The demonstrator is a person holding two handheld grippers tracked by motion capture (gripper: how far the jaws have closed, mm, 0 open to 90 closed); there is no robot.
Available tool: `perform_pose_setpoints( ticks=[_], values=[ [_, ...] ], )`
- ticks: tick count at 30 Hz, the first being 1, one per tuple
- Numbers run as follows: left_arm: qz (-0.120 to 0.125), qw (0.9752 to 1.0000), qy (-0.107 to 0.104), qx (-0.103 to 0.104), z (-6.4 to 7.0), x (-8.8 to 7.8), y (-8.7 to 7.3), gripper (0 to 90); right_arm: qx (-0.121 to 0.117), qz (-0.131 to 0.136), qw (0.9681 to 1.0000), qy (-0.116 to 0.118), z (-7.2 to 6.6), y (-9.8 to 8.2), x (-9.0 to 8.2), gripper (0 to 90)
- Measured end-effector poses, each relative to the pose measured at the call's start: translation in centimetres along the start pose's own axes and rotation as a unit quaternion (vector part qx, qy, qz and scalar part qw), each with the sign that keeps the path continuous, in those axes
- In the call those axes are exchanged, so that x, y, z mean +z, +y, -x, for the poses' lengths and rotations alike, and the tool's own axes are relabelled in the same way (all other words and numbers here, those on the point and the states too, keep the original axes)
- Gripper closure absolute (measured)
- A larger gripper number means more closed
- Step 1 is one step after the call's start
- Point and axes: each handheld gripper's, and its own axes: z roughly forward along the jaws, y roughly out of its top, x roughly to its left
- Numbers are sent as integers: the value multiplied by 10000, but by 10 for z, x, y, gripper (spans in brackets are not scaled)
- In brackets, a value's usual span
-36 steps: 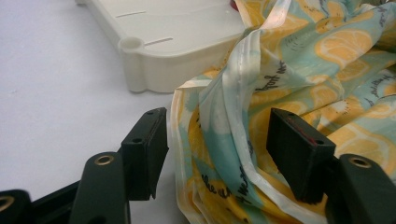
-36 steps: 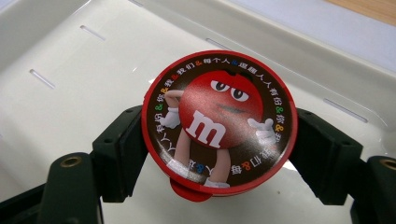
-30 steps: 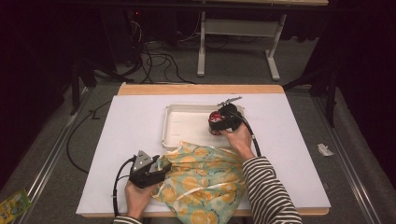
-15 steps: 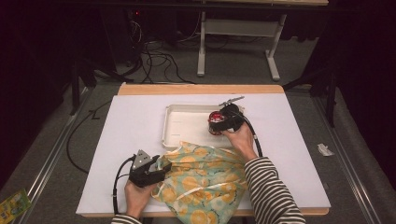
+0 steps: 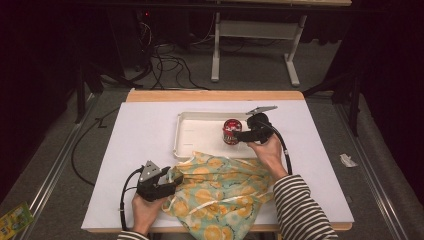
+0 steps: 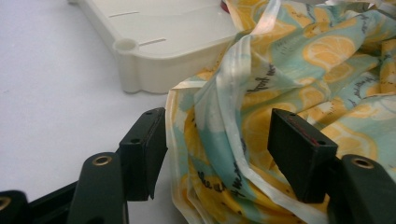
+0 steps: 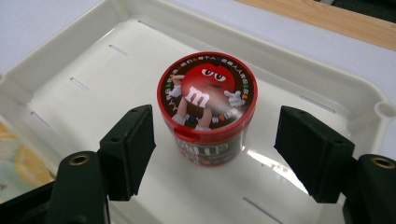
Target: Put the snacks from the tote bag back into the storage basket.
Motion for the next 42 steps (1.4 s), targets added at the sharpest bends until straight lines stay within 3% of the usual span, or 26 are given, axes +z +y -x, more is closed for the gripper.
perform_pose_setpoints(
  ticks=[20,42],
  values=[
    [84,9998,-148,40,5,-8,6,378,-97,458,9988,160,1,-18,-38,376],
    [101,9998,-187,40,7,-11,6,381,-6,898,9956,279,4,-46,-74,466]
  ],
)
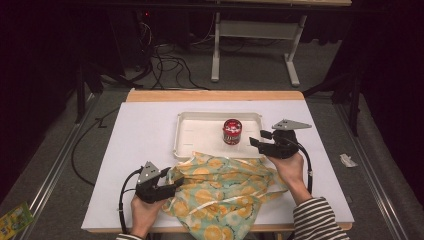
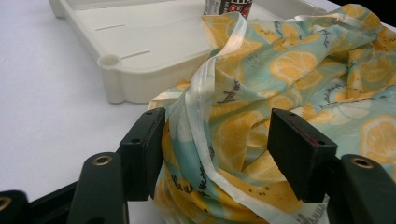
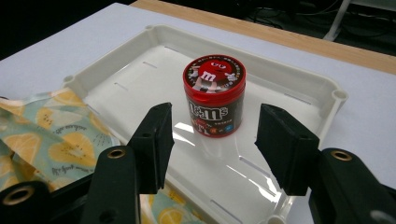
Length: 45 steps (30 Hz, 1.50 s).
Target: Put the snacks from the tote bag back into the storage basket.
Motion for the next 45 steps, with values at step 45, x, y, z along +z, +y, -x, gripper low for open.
perform_pose_setpoints(
  ticks=[45],
  values=[
    [204,9997,-100,-15,1,-16,6,380,294,327,9987,-243,17,-52,-48,503]
  ],
)
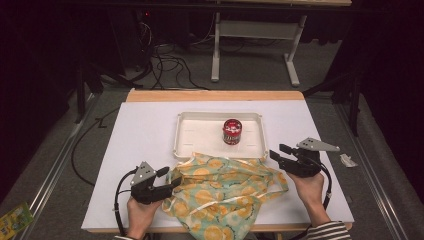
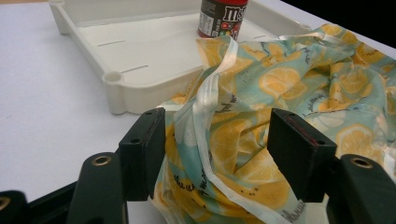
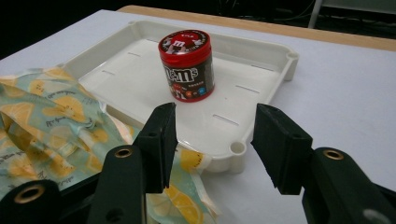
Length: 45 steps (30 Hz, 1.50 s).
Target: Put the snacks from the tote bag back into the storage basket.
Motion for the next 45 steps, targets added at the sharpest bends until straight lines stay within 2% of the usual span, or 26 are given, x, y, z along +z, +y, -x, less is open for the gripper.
perform_pose_setpoints(
  ticks=[16,34,45],
  values=[
    [191,9998,9,-36,-4,-13,6,378,251,73,9996,-129,12,-17,-11,504],
    [362,9989,113,-265,-16,-26,6,382,349,133,9990,-250,22,-27,-19,505],
    [409,9980,261,-406,-25,-31,3,385,452,169,9982,-360,31,-35,-25,505]
  ],
)
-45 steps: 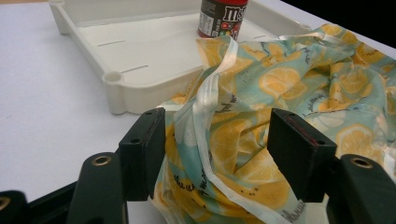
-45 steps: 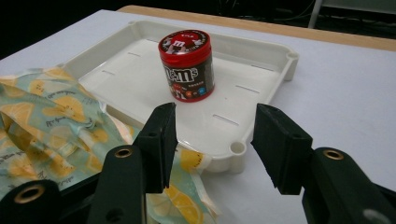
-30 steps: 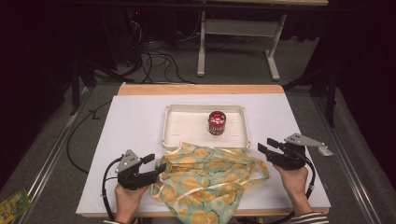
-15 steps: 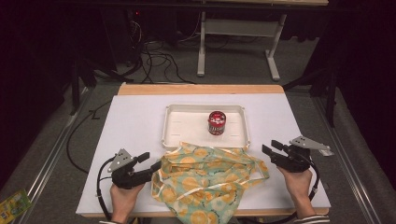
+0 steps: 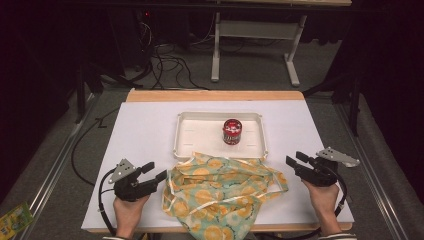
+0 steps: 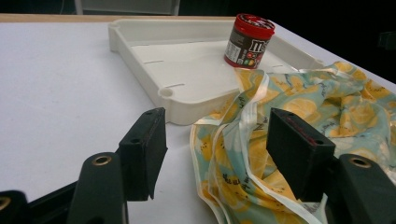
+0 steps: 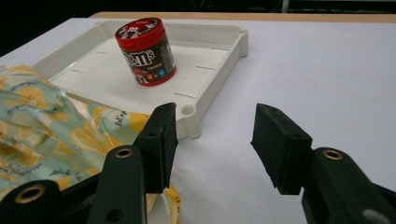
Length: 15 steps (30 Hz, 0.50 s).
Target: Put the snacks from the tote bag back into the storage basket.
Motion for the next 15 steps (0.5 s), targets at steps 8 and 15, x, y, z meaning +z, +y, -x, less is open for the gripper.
perform_pose_setpoints(
  ticks=[8,15],
  values=[
    [-36,9999,128,-73,-7,1,-2,386,58,-17,10000,-68,6,-5,1,506],
    [-80,9997,196,-97,-11,2,-3,387,142,-41,9998,-120,10,-7,1,505]
  ],
)
